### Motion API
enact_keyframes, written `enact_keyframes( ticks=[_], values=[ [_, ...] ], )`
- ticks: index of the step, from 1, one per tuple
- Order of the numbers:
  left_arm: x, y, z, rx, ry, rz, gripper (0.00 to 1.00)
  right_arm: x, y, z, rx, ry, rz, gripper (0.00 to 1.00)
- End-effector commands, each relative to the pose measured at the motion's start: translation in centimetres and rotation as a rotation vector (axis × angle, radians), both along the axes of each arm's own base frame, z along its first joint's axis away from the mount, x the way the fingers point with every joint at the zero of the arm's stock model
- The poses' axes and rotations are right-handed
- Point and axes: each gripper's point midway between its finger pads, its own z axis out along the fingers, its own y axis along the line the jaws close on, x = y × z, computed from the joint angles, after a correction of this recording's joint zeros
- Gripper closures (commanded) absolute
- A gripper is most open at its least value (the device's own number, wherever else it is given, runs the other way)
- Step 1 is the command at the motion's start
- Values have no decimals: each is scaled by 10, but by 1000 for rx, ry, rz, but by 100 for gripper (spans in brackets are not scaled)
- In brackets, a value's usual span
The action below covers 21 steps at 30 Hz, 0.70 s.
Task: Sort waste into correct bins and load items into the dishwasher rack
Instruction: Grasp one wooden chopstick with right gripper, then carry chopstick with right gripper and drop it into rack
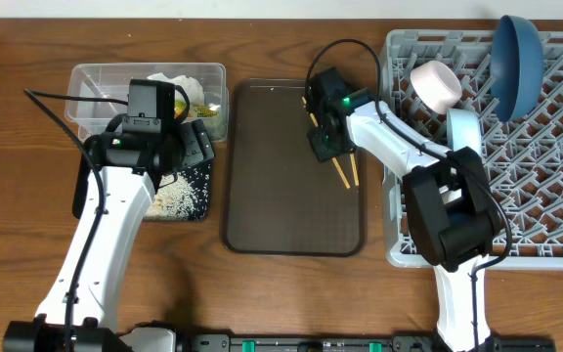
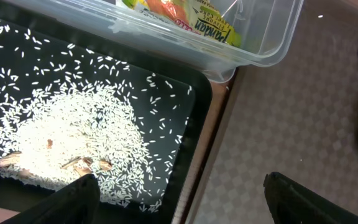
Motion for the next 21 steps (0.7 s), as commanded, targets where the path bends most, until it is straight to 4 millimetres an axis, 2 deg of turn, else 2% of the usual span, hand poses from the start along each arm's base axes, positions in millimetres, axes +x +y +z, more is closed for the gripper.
enact_keyframes(
  ticks=[1, 4, 8, 12, 14, 17, 21],
  values=[
    [1, 3, 7, 14, -19, 1, 13, -2, 2, 15, -3, -13, 4, 99],
    [1, 3, 7, 14, -19, 1, 13, 7, 4, 53, 29, -76, -1, 99],
    [1, 3, 7, 14, -19, 1, 13, 19, 5, 124, 92, -209, -11, 99],
    [1, 3, 7, 14, -19, 1, 13, 24, -9, 192, 151, -345, -42, 99],
    [1, 3, 7, 14, -19, 1, 13, 25, -26, 217, 159, -398, -74, 99],
    [1, 3, 7, 14, -19, 1, 13, 21, -70, 253, 132, -467, -161, 99],
    [1, 3, 7, 14, -19, 1, 13, 12, -133, 275, 86, -490, -289, 99]
  ],
)
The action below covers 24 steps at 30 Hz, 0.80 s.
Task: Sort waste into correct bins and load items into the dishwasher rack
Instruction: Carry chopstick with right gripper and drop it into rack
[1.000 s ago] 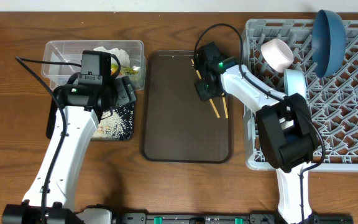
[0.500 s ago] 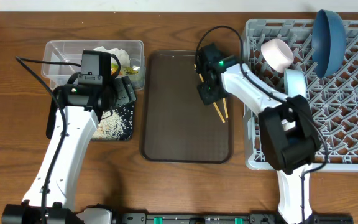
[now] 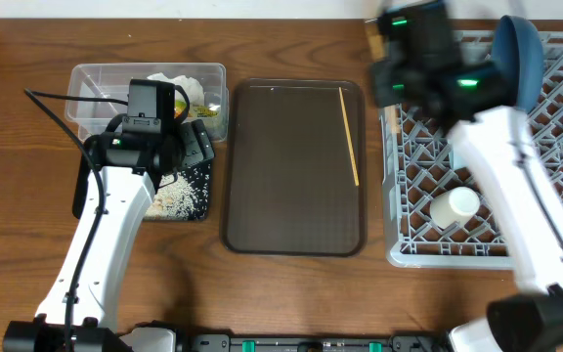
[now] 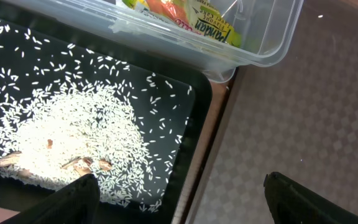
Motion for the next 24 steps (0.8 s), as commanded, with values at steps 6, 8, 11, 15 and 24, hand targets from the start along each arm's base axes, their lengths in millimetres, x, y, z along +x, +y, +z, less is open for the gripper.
enact_keyframes(
  ticks=[6, 8, 11, 15, 24],
  values=[
    [1, 3, 7, 14, -19, 1, 13, -13, -129, 11, -57, 32, -277, 99],
    [1, 3, 7, 14, -19, 1, 13, -17, -144, 4, -95, 63, -271, 99],
    [1, 3, 7, 14, -19, 1, 13, -20, -160, -7, -155, 107, -259, 99],
    [1, 3, 7, 14, -19, 1, 13, -22, -182, -24, -212, 172, -314, 99],
    [1, 3, 7, 14, -19, 1, 13, -16, -201, -90, -311, 371, -277, 99]
  ],
)
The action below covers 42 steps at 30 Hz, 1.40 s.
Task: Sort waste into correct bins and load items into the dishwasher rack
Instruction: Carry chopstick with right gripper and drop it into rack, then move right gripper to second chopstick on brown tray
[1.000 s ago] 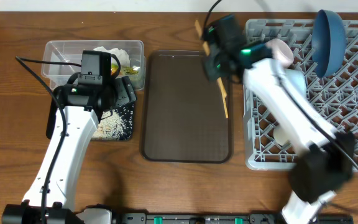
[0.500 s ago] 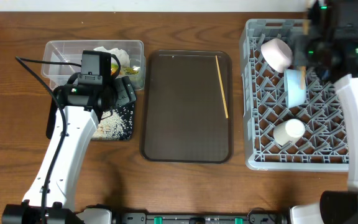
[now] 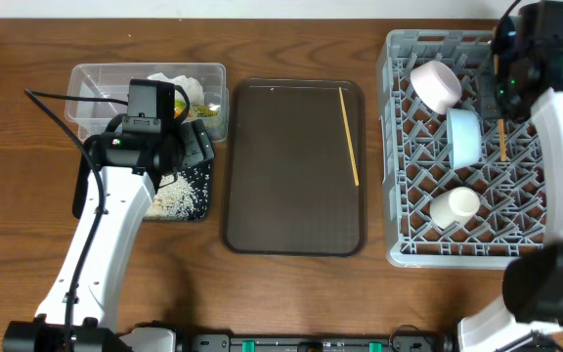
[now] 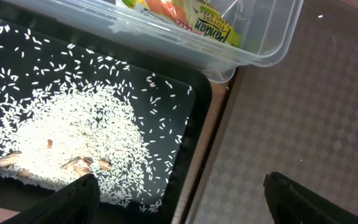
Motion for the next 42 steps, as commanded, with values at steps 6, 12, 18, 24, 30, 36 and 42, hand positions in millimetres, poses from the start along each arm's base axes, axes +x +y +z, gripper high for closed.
enact_keyframes(
  ticks=[6, 12, 18, 24, 30, 36, 42],
  values=[
    [1, 3, 7, 14, -19, 1, 13, -2, -13, -38, -56, 132, 4, 98],
    [1, 3, 7, 14, -19, 1, 13, 0, -14, -35, -47, 111, -24, 50],
    [1, 3, 7, 14, -19, 1, 13, 8, 10, -20, 10, 57, 24, 48],
    [1, 3, 7, 14, -19, 1, 13, 23, 77, 11, 96, -44, 179, 48],
    [1, 3, 7, 14, -19, 1, 13, 28, 106, 20, 15, -87, 200, 44],
    [1, 3, 7, 14, -19, 1, 13, 27, 129, 19, 91, -88, 245, 45],
    [1, 3, 7, 14, -19, 1, 13, 22, 182, 12, 241, -75, 341, 47]
  ],
)
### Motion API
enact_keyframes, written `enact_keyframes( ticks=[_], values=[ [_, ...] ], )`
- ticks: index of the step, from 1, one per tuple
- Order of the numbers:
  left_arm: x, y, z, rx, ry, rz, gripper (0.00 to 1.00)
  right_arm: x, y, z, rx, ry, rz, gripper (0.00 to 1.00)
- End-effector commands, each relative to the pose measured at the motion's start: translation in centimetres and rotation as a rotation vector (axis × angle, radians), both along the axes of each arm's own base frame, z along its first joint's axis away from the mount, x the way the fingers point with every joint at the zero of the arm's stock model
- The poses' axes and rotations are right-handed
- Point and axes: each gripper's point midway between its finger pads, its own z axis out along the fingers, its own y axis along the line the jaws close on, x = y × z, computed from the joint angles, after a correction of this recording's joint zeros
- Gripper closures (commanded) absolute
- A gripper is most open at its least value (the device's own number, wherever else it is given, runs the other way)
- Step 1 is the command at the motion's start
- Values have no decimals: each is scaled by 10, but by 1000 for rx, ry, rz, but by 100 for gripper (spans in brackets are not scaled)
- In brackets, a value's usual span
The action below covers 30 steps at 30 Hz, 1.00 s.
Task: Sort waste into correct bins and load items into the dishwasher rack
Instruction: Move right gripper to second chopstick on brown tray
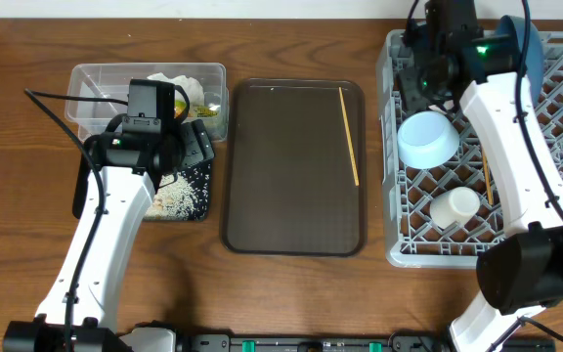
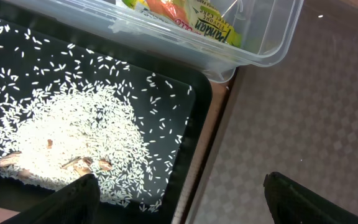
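Observation:
One wooden chopstick (image 1: 350,137) lies along the right side of the brown tray (image 1: 281,186). Another chopstick (image 1: 487,181) lies in the grey dishwasher rack (image 1: 555,196), partly under my right arm. My right gripper (image 1: 426,83) hangs over the rack's far left corner, just above a light blue bowl (image 1: 428,140); its jaws do not show clearly. A white cup (image 1: 454,205) stands in the rack. My left gripper (image 2: 179,208) is open and empty over the edge of the black bin (image 2: 194,124), which holds rice (image 2: 73,130).
A clear bin (image 2: 266,43) with wrappers sits behind the black bin at the far left. A dark blue bowl (image 1: 534,39) stands on edge at the rack's far right, behind my right arm. Wooden table surrounds the tray.
My right gripper has moved from the rack's far right to its far left corner. The chopstick below it now lies lower in the rack. The light blue bowl shows further left, face up.
My right gripper was on two chopsticks at the tray's right edge. Then it was over the rack's far edge and only one chopstick lay on the tray. Then it was at the rack's far right above a chopstick. That chopstick now lies in the rack. The left arm stayed still.

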Motion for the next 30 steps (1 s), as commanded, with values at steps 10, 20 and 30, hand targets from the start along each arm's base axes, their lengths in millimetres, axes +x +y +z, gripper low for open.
enact_keyframes(
  ticks=[10, 20, 30],
  values=[
    [1, 3, 7, 14, -19, 1, 13, -12, 92, -67, 72, 160, 94, 57],
    [1, 3, 7, 14, -19, 1, 13, -10, 96, -141, 31, 292, -12, 68],
    [1, 3, 7, 14, -19, 1, 13, -12, 89, -188, -23, 363, -61, 67]
  ],
)
